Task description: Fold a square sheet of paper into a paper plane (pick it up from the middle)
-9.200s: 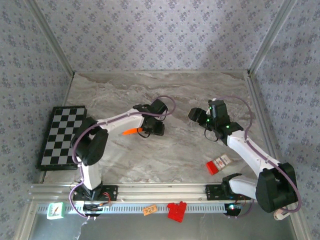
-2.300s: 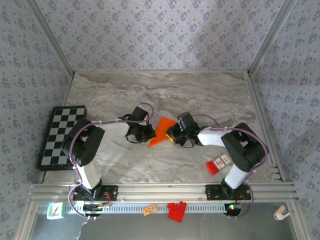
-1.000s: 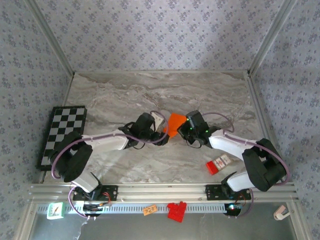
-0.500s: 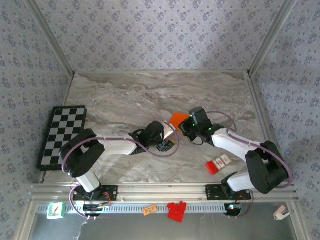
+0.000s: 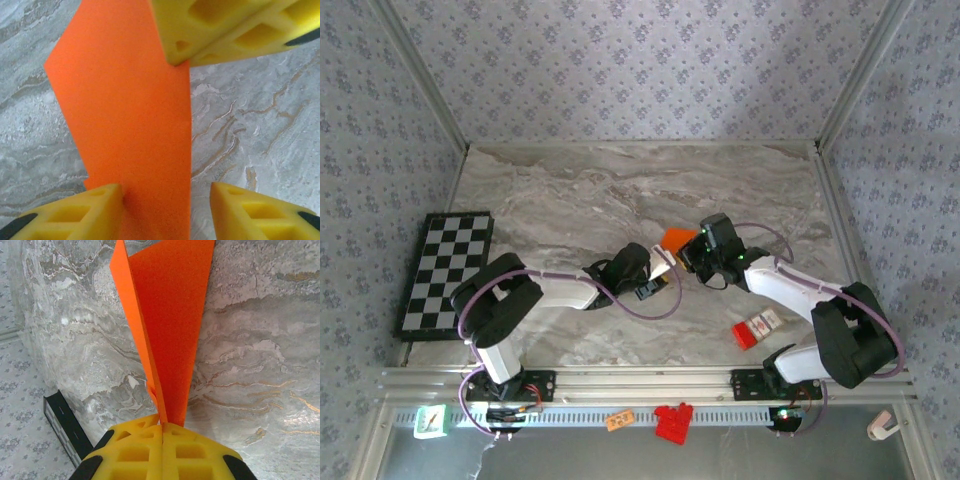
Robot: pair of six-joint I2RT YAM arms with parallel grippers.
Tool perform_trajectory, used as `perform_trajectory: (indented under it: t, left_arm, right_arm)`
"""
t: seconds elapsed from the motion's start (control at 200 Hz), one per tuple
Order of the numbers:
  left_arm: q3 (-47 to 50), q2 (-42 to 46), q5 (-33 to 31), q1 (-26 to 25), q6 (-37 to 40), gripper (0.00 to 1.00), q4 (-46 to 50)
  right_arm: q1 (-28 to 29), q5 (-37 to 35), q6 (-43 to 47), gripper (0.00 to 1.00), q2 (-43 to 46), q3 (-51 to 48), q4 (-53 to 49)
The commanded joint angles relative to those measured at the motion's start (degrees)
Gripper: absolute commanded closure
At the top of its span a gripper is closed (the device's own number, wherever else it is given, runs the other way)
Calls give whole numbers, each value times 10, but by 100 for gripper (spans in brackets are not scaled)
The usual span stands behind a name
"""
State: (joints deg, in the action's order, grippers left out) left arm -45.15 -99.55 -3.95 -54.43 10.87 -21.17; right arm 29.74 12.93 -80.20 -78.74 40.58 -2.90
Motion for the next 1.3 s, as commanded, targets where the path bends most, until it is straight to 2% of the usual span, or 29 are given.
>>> perform_trajectory:
  t: [0.0, 0.21, 0.485, 0.994, 1.294]
  left_arm:
    - [-9, -11, 4, -1, 10, 55, -16]
    - [-12, -17, 20, -1, -1, 66, -10]
    - [-11, -19, 31, 4, -8, 74, -8]
    - [-11, -21, 65, 10, -19, 85, 8]
    - [-22, -31, 94, 13, -33, 93, 30]
  right_arm:
    - [-4, 6, -10, 95, 3, 14, -20]
    - [-5, 15, -12, 92, -7, 16, -24]
    - [-5, 17, -14, 88, -15, 16, -26]
    - [-12, 1, 0, 44, -12, 21, -75]
    - [-35, -29, 32, 32, 17, 24, -115]
